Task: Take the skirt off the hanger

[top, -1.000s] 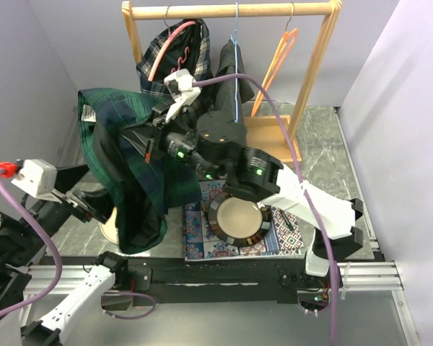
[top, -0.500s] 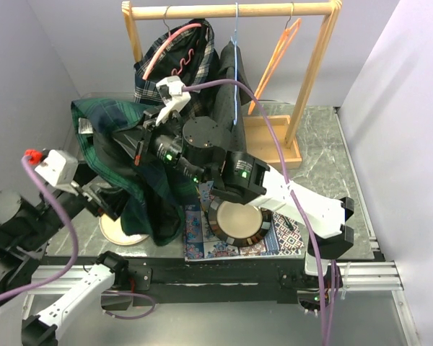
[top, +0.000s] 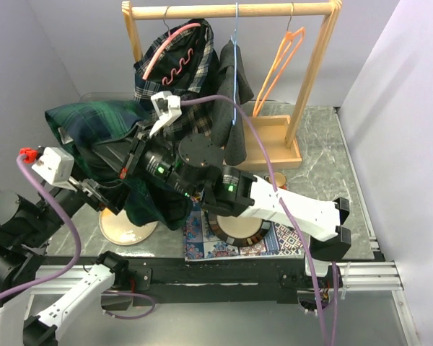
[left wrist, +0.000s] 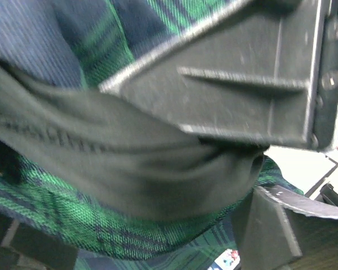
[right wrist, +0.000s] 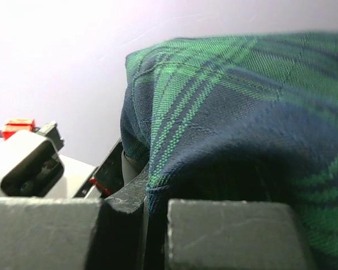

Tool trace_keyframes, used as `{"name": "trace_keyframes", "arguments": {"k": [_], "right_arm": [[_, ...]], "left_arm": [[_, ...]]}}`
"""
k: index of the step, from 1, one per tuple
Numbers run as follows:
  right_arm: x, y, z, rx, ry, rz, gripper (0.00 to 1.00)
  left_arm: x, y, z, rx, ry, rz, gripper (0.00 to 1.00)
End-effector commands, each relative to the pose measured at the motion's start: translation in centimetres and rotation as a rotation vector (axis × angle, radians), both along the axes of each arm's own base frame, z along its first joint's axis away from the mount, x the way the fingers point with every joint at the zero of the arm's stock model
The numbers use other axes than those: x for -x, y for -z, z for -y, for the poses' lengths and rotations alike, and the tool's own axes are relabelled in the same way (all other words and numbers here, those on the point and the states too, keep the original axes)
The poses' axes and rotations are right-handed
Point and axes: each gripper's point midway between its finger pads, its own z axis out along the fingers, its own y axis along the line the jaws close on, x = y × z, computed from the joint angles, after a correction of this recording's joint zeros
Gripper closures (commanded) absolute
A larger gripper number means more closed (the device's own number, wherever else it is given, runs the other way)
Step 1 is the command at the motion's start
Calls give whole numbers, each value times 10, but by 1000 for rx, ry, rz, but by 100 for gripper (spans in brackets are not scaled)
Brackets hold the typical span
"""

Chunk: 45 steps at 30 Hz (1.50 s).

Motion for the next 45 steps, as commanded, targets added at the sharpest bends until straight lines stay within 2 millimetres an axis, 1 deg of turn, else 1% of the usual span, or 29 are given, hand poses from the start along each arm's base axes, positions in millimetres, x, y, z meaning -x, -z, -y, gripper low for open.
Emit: {"name": "trace_keyframes", "arguments": {"k": [1, 4, 6, 7, 9, 10, 13, 14, 16, 17, 18, 19, 20, 21, 22, 23, 27, 28, 30, 31, 32, 34, 35, 36, 37, 38, 39, 44, 45], "right_arm": [[54, -58, 23, -243, -205, -48, 100], [61, -43, 17, -211, -241, -58, 100], [58, -29, 13, -176, -228, -68, 100], [59, -24, 14, -165, -228, -66, 100], [57, -23, 17, -157, -219, -62, 92], [55, -30, 20, -161, -208, -51, 81], [53, -32, 21, -125, -204, -5, 65], [51, -42, 25, -139, -200, 10, 48], [44, -37, 19, -100, -190, 27, 39], [44, -52, 25, -118, -196, 43, 32], [40, -48, 24, -89, -191, 38, 29], [42, -55, 26, -92, -208, 56, 22], [42, -56, 28, -86, -211, 61, 18], [42, -53, 29, -56, -207, 73, 15], [44, -57, 36, -55, -208, 84, 3], [45, -55, 40, -39, -209, 88, 0], [52, -55, 69, -14, -208, 114, 0], [54, -53, 84, -8, -205, 113, 0], [63, -48, 98, -16, -229, 108, 0], [65, -33, 110, 0, -234, 96, 0], [67, -28, 117, -2, -238, 90, 0], [73, -19, 138, -14, -245, 90, 0], [74, -16, 145, -11, -243, 92, 0], [78, -20, 160, -21, -239, 109, 0], [70, -12, 164, -5, -196, 96, 0], [68, -12, 172, -5, -177, 105, 0], [69, -12, 185, -17, -165, 110, 0], [61, -12, 215, -69, -85, 113, 0], [59, -9, 218, -66, -73, 116, 0]], "left_arm": [[-8, -28, -6, 69, -51, 94, 12], [-9, -34, -7, 66, -57, 109, 43], [-9, -41, -15, 77, -101, 121, 85], [-16, -42, -27, 91, -178, 108, 99], [-17, -48, -39, 107, -241, 123, 99], [-17, -50, -47, 108, -281, 134, 99], [-21, -54, -62, 130, -364, 142, 99], [-24, -57, -65, 143, -390, 151, 99], [-35, -58, -75, 149, -469, 139, 99], [-40, -60, -93, 168, -577, 134, 99], [-43, -62, -103, 179, -635, 137, 99], [-49, -65, -111, 169, -695, 138, 99], [-49, -71, -130, 195, -809, 148, 99], [-50, -75, -139, 169, -863, 165, 99], [-58, -76, -144, 126, -923, 169, 99], [-58, -86, -155, 151, -998, 195, 99], [-78, -104, -165, 103, -1143, 228, 99], [-90, -105, -161, 84, -1158, 225, 99], [-103, -110, -158, 62, -1170, 229, 99], [-118, -115, -154, 45, -1178, 215, 99], [-123, -117, -166, 42, -1224, 211, 99], [-148, -124, -171, 75, -1242, 212, 99], [-151, -126, -188, 76, -1301, 212, 99], [-158, -127, -195, 114, -1318, 209, 99], [-174, -132, -198, 118, -1310, 212, 99], [-179, -131, -213, 113, -1342, 203, 99], [-192, -134, -216, 128, -1336, 203, 99], [-239, -135, -205, 163, -1242, 228, 99], [-252, -128, -204, 154, -1233, 212, 99]]}}
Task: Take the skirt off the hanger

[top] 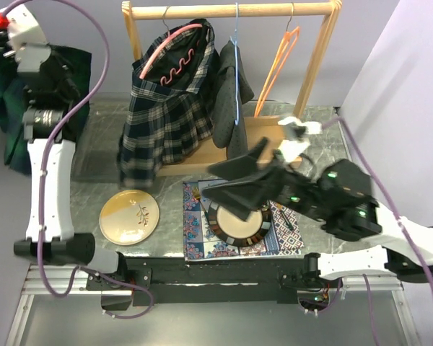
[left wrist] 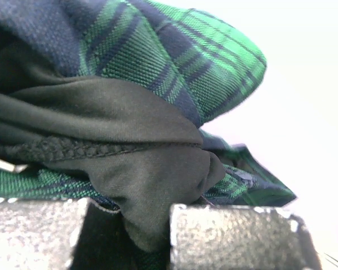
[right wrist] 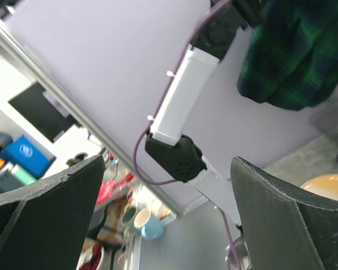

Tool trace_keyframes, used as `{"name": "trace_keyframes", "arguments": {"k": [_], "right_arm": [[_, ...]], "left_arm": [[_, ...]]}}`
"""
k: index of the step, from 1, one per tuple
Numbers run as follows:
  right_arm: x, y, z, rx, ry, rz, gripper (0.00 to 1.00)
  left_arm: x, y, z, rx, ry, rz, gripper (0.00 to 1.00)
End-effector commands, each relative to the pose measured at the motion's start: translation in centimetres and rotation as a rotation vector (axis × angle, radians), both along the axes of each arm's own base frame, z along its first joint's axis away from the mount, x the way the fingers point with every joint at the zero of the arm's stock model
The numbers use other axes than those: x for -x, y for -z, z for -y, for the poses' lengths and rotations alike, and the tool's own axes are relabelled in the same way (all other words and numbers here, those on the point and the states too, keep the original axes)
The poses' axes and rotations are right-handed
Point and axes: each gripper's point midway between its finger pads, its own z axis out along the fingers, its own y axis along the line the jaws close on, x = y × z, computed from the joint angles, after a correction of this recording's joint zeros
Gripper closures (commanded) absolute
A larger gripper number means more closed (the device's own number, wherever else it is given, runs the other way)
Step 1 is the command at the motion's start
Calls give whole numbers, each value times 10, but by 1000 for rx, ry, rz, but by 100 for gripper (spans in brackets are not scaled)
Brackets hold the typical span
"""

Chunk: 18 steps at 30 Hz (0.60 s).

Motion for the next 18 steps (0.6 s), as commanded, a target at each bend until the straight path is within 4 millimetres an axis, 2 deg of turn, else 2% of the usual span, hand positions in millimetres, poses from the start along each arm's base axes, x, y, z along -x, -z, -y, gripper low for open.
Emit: {"name": "trace_keyframes", "arguments": {"k": [1, 5, 8, 9, 11, 12, 14, 15, 17, 18], "right_arm": [[-11, -7, 19, -55, 85, 21, 0], [-17, -4, 23, -46, 124, 39, 0], [-17, -2, 24, -48, 133, 72, 0], [-18, 4, 22, -35, 133, 74, 0], [-19, 3, 21, -50, 138, 75, 0], [-21, 7, 20, -43, 147, 69, 0], [-20, 6, 22, -55, 146, 67, 0], [-20, 6, 23, -57, 146, 67, 0], [-20, 7, 25, -58, 147, 69, 0], [-20, 8, 27, -58, 151, 67, 0]], "left_arm": [[-18, -42, 21, 15, 138, 188, 99], [-42, -14, 30, 37, 197, 152, 99], [-56, 16, 33, 53, 211, 117, 99], [-68, 34, 35, 63, 224, 81, 99], [-77, 61, 20, 78, 175, 11, 99], [-87, 87, 17, 93, 155, -40, 99], [-96, 111, 10, 116, 156, -74, 99], [-105, 136, 7, 164, 166, -101, 99], [-115, 166, -4, 269, 215, -121, 99], [-121, 188, -8, 316, 229, -150, 99]]}}
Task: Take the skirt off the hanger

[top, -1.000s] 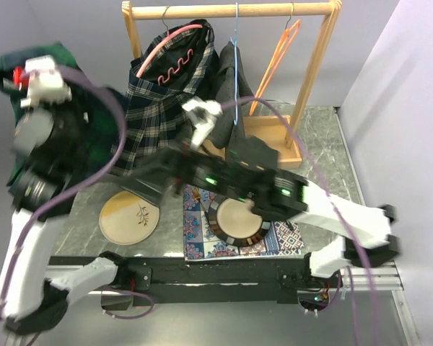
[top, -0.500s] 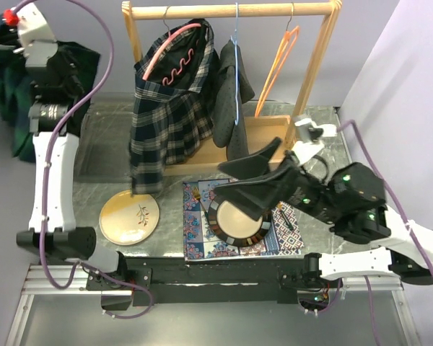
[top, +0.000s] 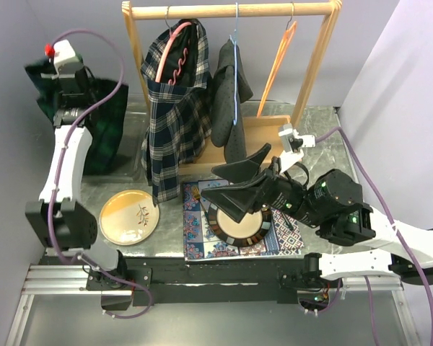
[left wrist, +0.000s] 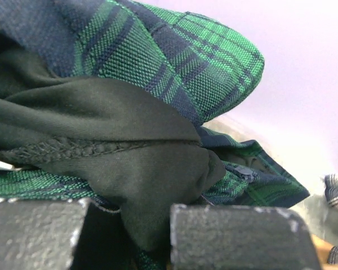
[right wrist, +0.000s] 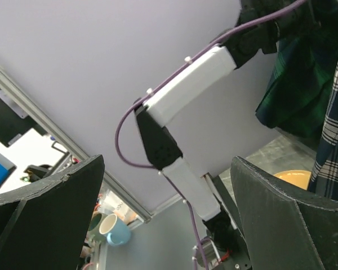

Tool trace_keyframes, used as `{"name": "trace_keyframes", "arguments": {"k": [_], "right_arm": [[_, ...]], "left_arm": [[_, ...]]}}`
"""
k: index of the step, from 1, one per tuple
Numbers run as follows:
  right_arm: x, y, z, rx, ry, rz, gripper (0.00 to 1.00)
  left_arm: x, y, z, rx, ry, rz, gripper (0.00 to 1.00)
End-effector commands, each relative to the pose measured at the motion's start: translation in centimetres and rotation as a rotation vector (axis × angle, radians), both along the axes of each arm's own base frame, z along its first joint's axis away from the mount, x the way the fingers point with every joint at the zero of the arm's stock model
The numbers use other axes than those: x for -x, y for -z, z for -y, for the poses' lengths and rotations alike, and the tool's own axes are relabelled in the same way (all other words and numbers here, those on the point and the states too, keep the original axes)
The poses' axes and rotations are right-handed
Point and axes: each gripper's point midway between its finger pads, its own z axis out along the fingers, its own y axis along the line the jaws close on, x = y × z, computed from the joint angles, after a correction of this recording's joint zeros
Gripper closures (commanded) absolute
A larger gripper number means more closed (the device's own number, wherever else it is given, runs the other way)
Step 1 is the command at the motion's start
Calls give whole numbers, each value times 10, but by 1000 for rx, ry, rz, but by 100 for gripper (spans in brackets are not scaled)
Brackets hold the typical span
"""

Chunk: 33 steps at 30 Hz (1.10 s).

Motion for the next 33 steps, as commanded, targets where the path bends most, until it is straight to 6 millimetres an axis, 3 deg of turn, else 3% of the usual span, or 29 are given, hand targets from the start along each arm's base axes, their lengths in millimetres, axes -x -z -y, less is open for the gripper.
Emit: {"name": "trace_keyframes", "arguments": {"k": [1, 4, 8, 9, 11, 12, 15, 18, 21, 25, 29, 31, 32, 33], "right_arm": [[-3, -24, 20, -93, 41, 21, 0], [-5, -19, 26, -100, 57, 10, 0], [-11, -15, 34, -113, 97, -1, 0], [-10, -15, 36, -114, 96, 1, 0], [-12, -15, 39, -118, 108, -2, 0], [-12, -14, 39, -115, 109, -3, 0], [-14, -13, 41, -115, 123, -6, 0], [-15, -13, 45, -112, 133, -2, 0], [-19, -11, 48, -106, 155, -2, 0], [-24, -8, 50, -94, 187, -4, 0], [-29, -4, 55, -88, 224, 4, 0], [-30, -4, 57, -89, 234, 1, 0], [-30, -5, 57, -86, 233, 5, 0], [-30, -6, 58, -88, 230, 2, 0]], "left_arm": [[-23, 35, -20, 222, 95, 54, 99], [-31, 66, -15, 308, 172, 33, 99], [-44, 108, 8, 424, 305, -26, 99], [-51, 127, 12, 446, 327, -58, 99], [-61, 146, 20, 487, 356, -83, 99], [-69, 169, 22, 520, 364, -127, 99], [-84, 205, 21, 583, 347, -196, 99], [-94, 222, 30, 620, 398, -204, 97], [-109, 226, 32, 626, 438, -179, 96], [-127, 217, 43, 616, 528, -143, 92], [-135, 237, 41, 619, 525, -168, 87], [-137, 234, 40, 601, 524, -179, 70], [-139, 208, 32, 542, 503, -152, 61], [-136, 196, 26, 515, 474, -148, 44]]}}
